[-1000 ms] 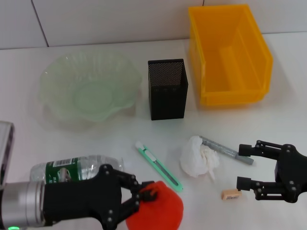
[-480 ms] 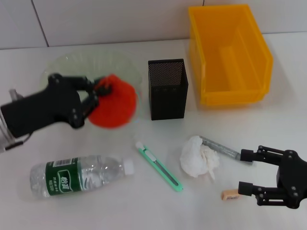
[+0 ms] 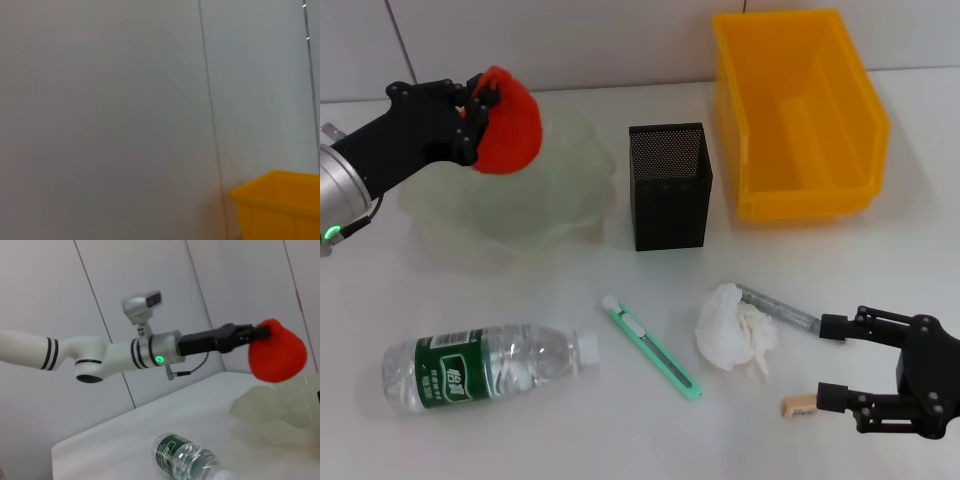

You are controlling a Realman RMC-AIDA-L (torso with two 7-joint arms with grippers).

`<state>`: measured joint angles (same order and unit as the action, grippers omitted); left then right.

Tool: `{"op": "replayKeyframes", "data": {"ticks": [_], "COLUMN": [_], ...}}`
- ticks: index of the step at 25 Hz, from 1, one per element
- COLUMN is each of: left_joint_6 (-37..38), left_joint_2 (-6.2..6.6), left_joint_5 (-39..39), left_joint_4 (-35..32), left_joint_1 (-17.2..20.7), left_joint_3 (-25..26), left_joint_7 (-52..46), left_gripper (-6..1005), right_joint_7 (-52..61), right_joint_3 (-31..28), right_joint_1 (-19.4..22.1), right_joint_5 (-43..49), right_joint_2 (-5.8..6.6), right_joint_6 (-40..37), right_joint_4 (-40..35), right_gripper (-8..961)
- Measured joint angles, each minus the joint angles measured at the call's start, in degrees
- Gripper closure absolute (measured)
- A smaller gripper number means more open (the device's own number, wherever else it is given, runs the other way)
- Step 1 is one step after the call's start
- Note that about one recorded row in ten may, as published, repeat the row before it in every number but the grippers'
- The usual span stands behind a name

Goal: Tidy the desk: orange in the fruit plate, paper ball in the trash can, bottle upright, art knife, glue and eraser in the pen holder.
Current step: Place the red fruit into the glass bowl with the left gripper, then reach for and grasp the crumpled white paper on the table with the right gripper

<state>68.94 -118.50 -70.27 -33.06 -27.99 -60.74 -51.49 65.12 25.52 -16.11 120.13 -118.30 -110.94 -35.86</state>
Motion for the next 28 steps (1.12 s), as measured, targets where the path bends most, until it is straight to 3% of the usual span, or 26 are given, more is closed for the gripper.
{"op": "replayKeyframes", "data": {"ticks": [3,4,15,20,22,24,28], "left_joint_6": [-3.2,-11.4,-7.9,-3.2,-3.2,3.0,9.9], "left_joint_2": [0.05,-0.49,-0.15,0.15,0.15,0.47,0.28], "left_joint_5": [-0.1,0.9,2.6,1.9,1.9,-2.5,-7.1], "left_joint_4": [1.7,3.7,5.0,3.5,3.5,1.1,-1.0], "left_joint_1": [-1.6,-3.8,-2.3,-0.2,-0.2,2.5,5.8], "left_joint_3": [0.0,-0.3,-1.2,-1.5,-1.5,-2.9,-3.3], "left_joint_7": [0.1,2.1,1.4,-0.6,-0.6,-3.1,-3.4], "left_gripper": [919,915,870,672,540,408,248], "right_joint_7": [0.0,0.0,0.2,1.7,5.4,12.3,28.5], "right_joint_3": [0.1,0.1,0.0,-1.1,-1.7,-2.0,0.7], "right_joint_1": [-0.3,-0.3,-0.8,-1.4,-1.7,-2.5,-6.2], "right_joint_5": [0.0,0.0,-0.1,-0.6,-2.0,-3.9,-4.1], "right_joint_2": [0.0,0.0,0.01,0.27,0.57,1.01,2.59], "right_joint_6": [-0.3,-0.4,-0.5,-0.6,-1.1,-2.3,-5.4], "right_joint_4": [0.0,0.0,-0.4,-0.6,-1.8,-5.3,-18.1], "right_gripper": [143,143,144,144,144,145,145]}}
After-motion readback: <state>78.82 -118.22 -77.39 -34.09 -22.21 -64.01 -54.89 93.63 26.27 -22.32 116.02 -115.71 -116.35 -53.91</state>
